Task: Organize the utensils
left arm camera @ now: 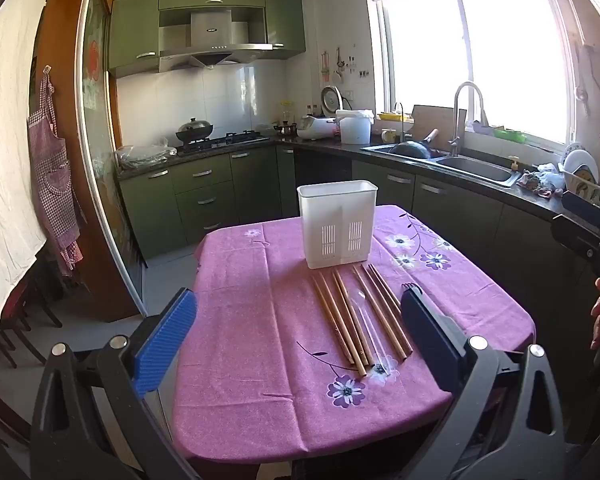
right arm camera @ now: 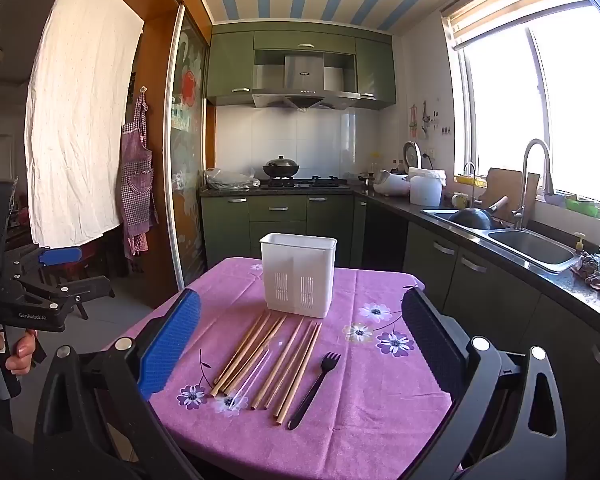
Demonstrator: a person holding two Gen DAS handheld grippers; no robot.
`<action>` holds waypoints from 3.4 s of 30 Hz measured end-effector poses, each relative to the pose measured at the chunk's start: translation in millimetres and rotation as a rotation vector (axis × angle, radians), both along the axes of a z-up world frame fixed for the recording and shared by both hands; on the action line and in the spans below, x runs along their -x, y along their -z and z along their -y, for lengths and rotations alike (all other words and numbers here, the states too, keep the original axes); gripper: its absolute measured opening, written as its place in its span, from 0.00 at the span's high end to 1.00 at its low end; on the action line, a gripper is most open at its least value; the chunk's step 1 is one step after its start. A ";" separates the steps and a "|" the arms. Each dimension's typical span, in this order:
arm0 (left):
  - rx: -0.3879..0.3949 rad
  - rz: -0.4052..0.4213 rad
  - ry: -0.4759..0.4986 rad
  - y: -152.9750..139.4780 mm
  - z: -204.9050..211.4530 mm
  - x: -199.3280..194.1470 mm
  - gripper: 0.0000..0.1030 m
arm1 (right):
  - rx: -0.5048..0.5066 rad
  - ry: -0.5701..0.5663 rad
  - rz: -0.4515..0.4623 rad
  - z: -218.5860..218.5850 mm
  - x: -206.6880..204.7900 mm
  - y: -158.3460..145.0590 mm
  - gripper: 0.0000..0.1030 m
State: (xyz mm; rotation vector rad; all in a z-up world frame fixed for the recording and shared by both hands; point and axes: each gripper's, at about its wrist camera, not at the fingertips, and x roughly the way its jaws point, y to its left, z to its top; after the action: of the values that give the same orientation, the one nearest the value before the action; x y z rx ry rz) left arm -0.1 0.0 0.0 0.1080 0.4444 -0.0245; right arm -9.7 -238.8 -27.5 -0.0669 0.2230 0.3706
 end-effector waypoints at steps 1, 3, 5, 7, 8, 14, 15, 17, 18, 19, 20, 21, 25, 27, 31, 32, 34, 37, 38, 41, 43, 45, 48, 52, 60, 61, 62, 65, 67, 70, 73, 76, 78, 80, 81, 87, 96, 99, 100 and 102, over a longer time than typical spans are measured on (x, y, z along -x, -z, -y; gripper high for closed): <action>0.001 0.000 -0.002 0.0 0.2 0.1 0.05 | -0.004 0.001 0.015 0.2 0.8 -0.1 0.04; 0.019 -0.004 0.001 -0.2 -1.0 -0.1 0.05 | -0.003 0.003 0.013 0.2 0.6 0.0 0.04; 0.021 -0.008 0.002 -0.2 -1.2 -0.1 0.05 | -0.002 0.005 0.012 0.3 0.6 0.0 0.04; 0.023 -0.010 0.000 -1.4 -6.1 2.1 0.05 | -0.005 0.002 0.012 0.1 0.4 0.0 0.04; 0.023 -0.011 -0.001 -1.6 -6.5 2.5 0.05 | -0.004 0.002 0.012 0.0 0.5 0.0 0.04; 0.026 -0.016 -0.007 0.8 -8.8 -0.4 0.05 | -0.005 -0.001 0.008 0.2 -0.2 0.3 0.04; 0.026 -0.017 -0.007 0.9 -9.3 -0.3 0.06 | -0.005 0.000 0.009 0.2 0.0 0.2 0.04; 0.028 -0.019 -0.006 1.0 -10.1 0.4 0.05 | -0.004 0.000 0.009 0.4 0.2 0.0 0.04; 0.031 -0.019 -0.015 9.6 -9.9 -1.6 0.05 | -0.003 0.001 0.009 0.5 0.4 0.0 0.04; 0.030 -0.022 -0.016 8.7 -8.4 -2.5 0.05 | -0.003 0.001 0.009 0.6 0.5 -0.1 0.04; 0.031 -0.022 -0.017 9.4 -8.7 -2.3 0.06 | -0.004 0.001 0.010 0.7 0.9 -0.2 0.04; 0.031 -0.024 -0.016 8.9 -8.1 -2.7 0.06 | -0.006 0.000 0.006 0.1 -1.0 1.0 0.04; 0.031 -0.025 -0.015 8.8 -8.5 -2.8 0.05 | -0.006 0.001 0.008 0.1 -0.5 0.6 0.04; 0.031 -0.025 -0.014 10.1 -8.7 -2.7 0.05 | -0.005 0.000 0.006 -0.2 -0.8 0.7 0.04; 0.032 -0.028 -0.010 13.1 -9.6 -2.0 0.06 | -0.004 -0.001 0.004 -1.0 -0.8 0.9 0.04; 0.032 -0.029 -0.011 9.1 -8.6 -2.6 0.05 | -0.005 -0.001 0.005 -0.4 0.2 0.3 0.04; 0.030 -0.030 -0.011 8.4 -8.0 -2.6 0.05 | -0.005 -0.002 0.007 -0.7 1.0 -0.1 0.04; 0.031 -0.030 -0.011 8.6 -7.7 -2.5 0.05 | -0.006 -0.002 0.007 1.1 -1.2 0.4 0.04; 0.031 -0.030 -0.011 8.7 -7.8 -2.2 0.05 | -0.005 -0.002 0.007 1.3 -1.3 0.5 0.04; 0.030 -0.031 -0.012 9.1 -8.4 -0.8 0.05 | -0.005 -0.002 0.006 0.5 -1.0 0.4 0.04; 0.030 -0.031 -0.011 8.3 -7.5 -2.9 0.05 | -0.006 -0.003 0.007 -3.0 0.4 1.1 0.04; 0.030 -0.031 -0.012 8.6 -7.4 -2.9 0.05 | -0.005 -0.003 0.006 -3.3 0.6 1.1 0.04; 0.028 -0.035 -0.011 10.1 -6.8 -2.7 0.06 | -0.006 -0.002 0.006 -3.2 0.5 1.1 0.04; 0.025 -0.039 -0.013 11.9 -6.8 -0.8 0.05 | -0.005 -0.003 0.004 -3.6 0.1 0.4 0.04; 0.023 -0.044 -0.012 16.6 -7.3 2.1 0.05 | -0.006 -0.005 -0.001 -5.5 -2.6 5.0 0.04; 0.023 -0.045 -0.012 17.3 -7.8 3.2 0.05 | -0.006 -0.005 -0.002 -6.2 -2.5 5.3 0.04; 0.024 -0.046 -0.013 18.0 -8.4 4.5 0.05 | -0.006 -0.006 -0.003 -6.9 -2.2 5.6 0.04; 0.024 -0.052 -0.014 15.9 -8.2 -5.6 0.05 | -0.005 -0.009 -0.005 -8.2 -2.3 6.5 0.04; 0.024 -0.053 -0.014 17.2 -8.8 -4.8 0.05 | -0.006 -0.008 -0.006 -8.9 -2.4 6.8 0.04; 0.024 -0.056 -0.014 19.7 -9.7 -3.4 0.05 | -0.007 -0.007 -0.008 -8.3 -2.4 6.7 0.04; 0.022 -0.059 -0.014 17.3 -9.4 -6.0 0.06 | -0.007 -0.007 -0.009 -7.3 -3.3 6.3 0.04; 0.022 -0.059 -0.014 17.9 -9.8 -6.1 0.05 | -0.007 -0.008 -0.010 -7.8 -3.0 6.7 0.04; 0.021 -0.061 -0.014 19.4 -10.7 -5.2 0.05 | -0.008 -0.008 -0.010 -7.4 -3.2 6.9 0.04; 0.020 -0.063 -0.014 20.8 -11.9 -4.1 0.05 | -0.006 -0.008 -0.011 -7.3 -3.8 7.2 0.04; 0.021 -0.060 -0.015 17.4 -8.8 -6.4 0.05 | -0.007 -0.008 -0.013 -5.9 -5.9 7.4 0.04; 0.021 -0.062 -0.016 18.0 -8.8 -6.3 0.05 | -0.005 -0.007 -0.016 -6.2 -6.2 8.9 0.04; 0.012 -0.097 -0.015 26.9 -4.9 -17.0 0.05 | 0.008 0.002 -0.049 -6.3 -18.0 13.7 0.04; 0.009 -0.123 -0.019 31.9 -5.1 -27.7 0.05 | 0.017 -0.001 -0.080 -6.0 -30.4 17.7 0.04; 0.011 -0.135 -0.021 35.2 -6.0 -32.3 0.05 | 0.020 0.000 -0.089 -6.0 -35.3 19.0 0.04; 0.013 -0.159 -0.027 39.4 -7.3 -45.2 0.06 | 0.028 0.002 -0.109 -6.1 -47.6 21.6 0.04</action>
State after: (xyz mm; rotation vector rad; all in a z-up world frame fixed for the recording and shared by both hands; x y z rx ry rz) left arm 45.1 7.3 -39.4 0.0871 0.6049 -0.0093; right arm 37.9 -232.7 -49.1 -0.0740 0.3363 0.3691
